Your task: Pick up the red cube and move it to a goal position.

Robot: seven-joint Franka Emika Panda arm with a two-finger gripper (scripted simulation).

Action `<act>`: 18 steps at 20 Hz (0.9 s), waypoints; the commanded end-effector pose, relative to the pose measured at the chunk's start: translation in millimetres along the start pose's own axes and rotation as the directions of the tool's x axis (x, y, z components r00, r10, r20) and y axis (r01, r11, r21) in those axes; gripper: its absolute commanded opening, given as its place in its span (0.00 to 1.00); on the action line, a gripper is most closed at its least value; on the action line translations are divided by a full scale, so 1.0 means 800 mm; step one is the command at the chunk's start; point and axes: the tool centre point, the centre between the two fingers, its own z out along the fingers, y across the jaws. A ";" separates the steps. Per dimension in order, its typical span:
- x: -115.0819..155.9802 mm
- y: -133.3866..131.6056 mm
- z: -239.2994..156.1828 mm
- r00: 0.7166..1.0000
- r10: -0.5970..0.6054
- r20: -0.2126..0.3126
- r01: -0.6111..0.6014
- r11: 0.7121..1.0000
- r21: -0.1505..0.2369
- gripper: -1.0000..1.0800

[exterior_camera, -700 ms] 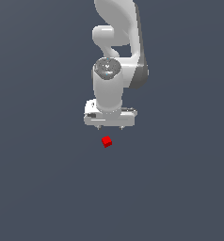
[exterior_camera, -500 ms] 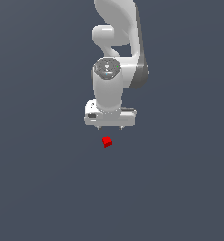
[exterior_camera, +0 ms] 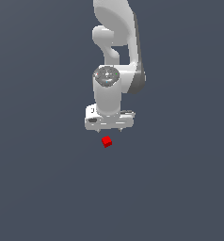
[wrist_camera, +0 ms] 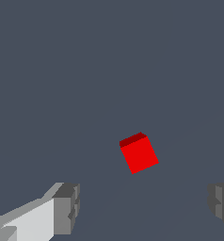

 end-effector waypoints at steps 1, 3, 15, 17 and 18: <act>-0.002 0.002 0.015 0.999 -0.043 -0.003 0.043 0.999 -0.002 0.96; -0.002 0.004 0.030 0.996 -0.085 -0.007 0.085 0.996 -0.004 0.96; -0.003 0.018 0.121 0.939 -0.342 -0.029 0.342 0.940 -0.020 0.96; -0.003 0.019 0.130 0.930 -0.367 -0.031 0.367 0.930 -0.022 0.96; -0.003 0.020 0.134 0.925 -0.378 -0.032 0.377 0.926 -0.023 0.96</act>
